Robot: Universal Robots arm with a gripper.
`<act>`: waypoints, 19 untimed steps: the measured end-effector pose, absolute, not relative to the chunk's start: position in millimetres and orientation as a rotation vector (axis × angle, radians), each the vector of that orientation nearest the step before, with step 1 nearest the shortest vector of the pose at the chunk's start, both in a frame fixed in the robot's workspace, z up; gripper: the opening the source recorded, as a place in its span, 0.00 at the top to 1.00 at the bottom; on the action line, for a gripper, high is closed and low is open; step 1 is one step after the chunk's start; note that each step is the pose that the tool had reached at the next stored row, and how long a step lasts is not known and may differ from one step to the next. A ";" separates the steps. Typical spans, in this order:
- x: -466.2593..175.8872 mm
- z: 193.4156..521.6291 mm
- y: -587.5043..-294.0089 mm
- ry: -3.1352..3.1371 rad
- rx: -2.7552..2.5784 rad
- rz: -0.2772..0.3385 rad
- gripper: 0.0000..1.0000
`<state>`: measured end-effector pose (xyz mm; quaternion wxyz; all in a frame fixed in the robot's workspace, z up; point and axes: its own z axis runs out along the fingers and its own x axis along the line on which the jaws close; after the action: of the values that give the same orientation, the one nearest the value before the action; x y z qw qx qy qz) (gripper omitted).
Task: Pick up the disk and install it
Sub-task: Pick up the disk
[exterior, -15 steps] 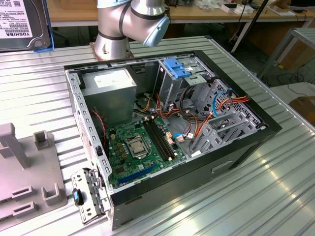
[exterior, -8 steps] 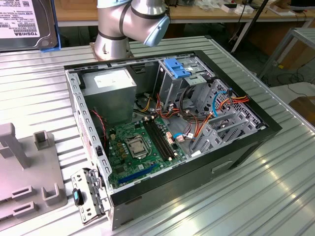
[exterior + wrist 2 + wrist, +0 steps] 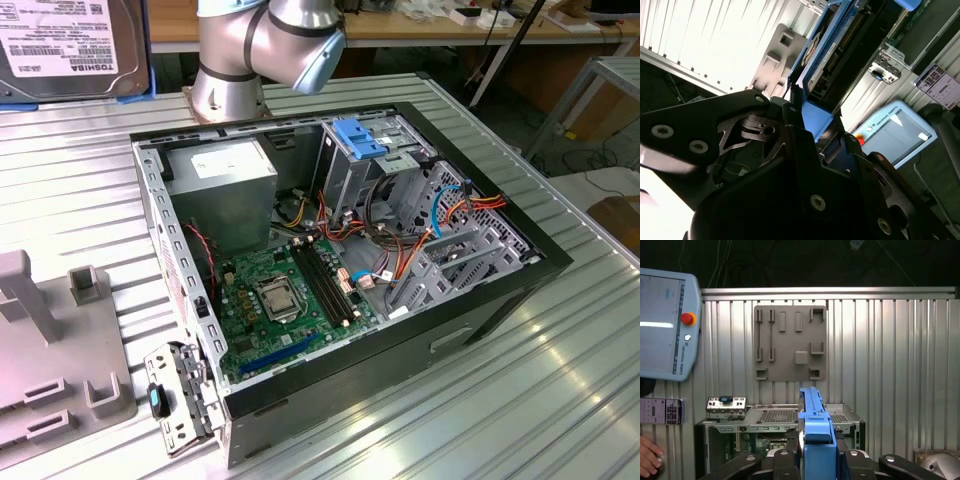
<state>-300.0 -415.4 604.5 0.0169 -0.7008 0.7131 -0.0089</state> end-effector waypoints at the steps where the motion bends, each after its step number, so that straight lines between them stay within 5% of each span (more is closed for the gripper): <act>1: -295.0 604.2 -415.4 2.216 -2.178 -0.028 0.63; 19: -247.5 599.9 -415.5 2.216 -2.178 -0.028 0.63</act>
<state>-247.5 -415.5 599.9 0.0169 -0.7008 0.7131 -0.0089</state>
